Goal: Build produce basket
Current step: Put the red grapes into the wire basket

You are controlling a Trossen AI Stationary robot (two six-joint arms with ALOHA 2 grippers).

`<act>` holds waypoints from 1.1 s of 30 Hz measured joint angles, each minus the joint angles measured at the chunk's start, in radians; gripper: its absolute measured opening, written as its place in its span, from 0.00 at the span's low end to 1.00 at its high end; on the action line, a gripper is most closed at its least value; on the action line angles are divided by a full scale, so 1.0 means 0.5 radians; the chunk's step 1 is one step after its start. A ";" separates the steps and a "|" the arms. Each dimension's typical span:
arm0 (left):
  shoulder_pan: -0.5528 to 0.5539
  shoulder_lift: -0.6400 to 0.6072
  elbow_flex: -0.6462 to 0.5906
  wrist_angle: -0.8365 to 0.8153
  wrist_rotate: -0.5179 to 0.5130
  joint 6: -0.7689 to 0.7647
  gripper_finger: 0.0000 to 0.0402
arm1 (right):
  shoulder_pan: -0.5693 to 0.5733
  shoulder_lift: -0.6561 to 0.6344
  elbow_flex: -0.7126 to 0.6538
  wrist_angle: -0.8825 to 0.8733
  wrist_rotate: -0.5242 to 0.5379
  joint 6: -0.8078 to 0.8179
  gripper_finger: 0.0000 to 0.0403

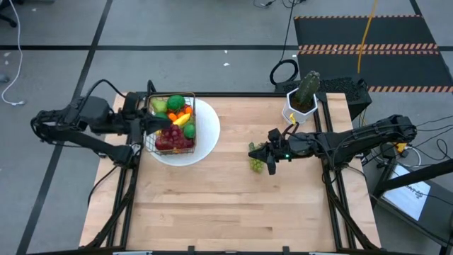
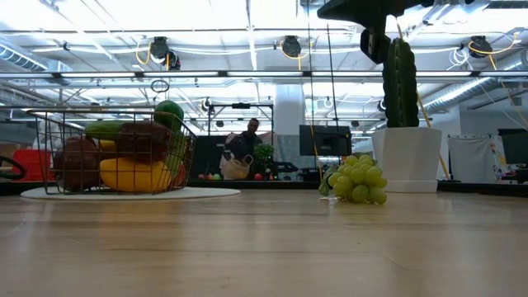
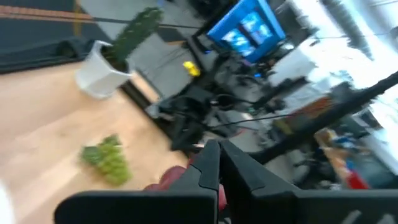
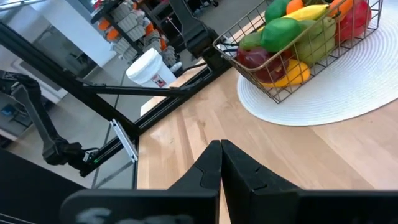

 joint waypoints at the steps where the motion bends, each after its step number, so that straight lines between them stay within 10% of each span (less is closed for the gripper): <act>1: 0.043 -0.001 0.000 -0.046 0.010 0.005 0.01 | 0.000 0.000 0.000 0.000 0.000 0.000 0.00; 22: 1.178 0.083 0.000 -0.963 0.311 0.610 0.01 | 0.000 -0.001 0.000 -0.048 0.000 -0.021 0.00; 33: 1.394 0.255 0.000 -1.383 0.658 0.801 0.01 | 0.000 -0.002 0.000 -0.106 0.000 -0.007 0.00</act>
